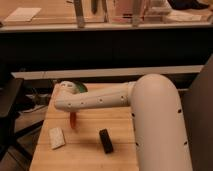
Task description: Place the pepper on the white sponge
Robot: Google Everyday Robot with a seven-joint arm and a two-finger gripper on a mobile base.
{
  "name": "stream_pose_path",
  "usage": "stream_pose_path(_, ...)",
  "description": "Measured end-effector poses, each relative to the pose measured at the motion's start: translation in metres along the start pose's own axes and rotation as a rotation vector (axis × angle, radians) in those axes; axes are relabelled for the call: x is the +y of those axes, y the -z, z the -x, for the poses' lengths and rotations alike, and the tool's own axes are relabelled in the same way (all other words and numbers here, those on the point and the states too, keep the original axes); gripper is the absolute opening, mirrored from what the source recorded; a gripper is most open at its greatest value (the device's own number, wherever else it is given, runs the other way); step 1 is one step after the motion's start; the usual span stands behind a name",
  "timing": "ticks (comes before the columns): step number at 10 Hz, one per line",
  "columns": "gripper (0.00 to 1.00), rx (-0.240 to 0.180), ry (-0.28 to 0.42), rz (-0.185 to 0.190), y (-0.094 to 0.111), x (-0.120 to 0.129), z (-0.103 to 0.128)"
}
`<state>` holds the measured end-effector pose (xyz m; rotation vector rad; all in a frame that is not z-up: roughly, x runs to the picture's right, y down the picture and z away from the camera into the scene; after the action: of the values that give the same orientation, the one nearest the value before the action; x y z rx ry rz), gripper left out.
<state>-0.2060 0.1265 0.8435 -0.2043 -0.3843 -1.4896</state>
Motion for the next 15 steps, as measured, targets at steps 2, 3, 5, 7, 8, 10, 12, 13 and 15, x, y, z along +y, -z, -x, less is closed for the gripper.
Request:
stream_pose_path(2, 0.04, -0.008, 0.025, -0.002, -0.002, -0.012, 0.005)
stream_pose_path(3, 0.04, -0.013, 0.033, -0.001, -0.003, -0.012, 0.007)
stream_pose_path(5, 0.04, -0.021, 0.054, -0.005, -0.004, -0.016, 0.013)
stream_pose_path(7, 0.04, -0.025, 0.074, -0.010, -0.005, -0.024, 0.019)
stream_pose_path(8, 0.04, -0.029, 0.075, -0.010, -0.006, -0.024, 0.020)
stream_pose_path(10, 0.04, -0.035, 0.087, -0.012, -0.008, -0.027, 0.023)
stream_pose_path(12, 0.04, -0.042, 0.108, -0.017, -0.008, -0.037, 0.028)
stream_pose_path(13, 0.04, -0.045, 0.115, -0.018, -0.009, -0.039, 0.030)
stream_pose_path(15, 0.04, -0.051, 0.135, -0.020, -0.009, -0.044, 0.033)
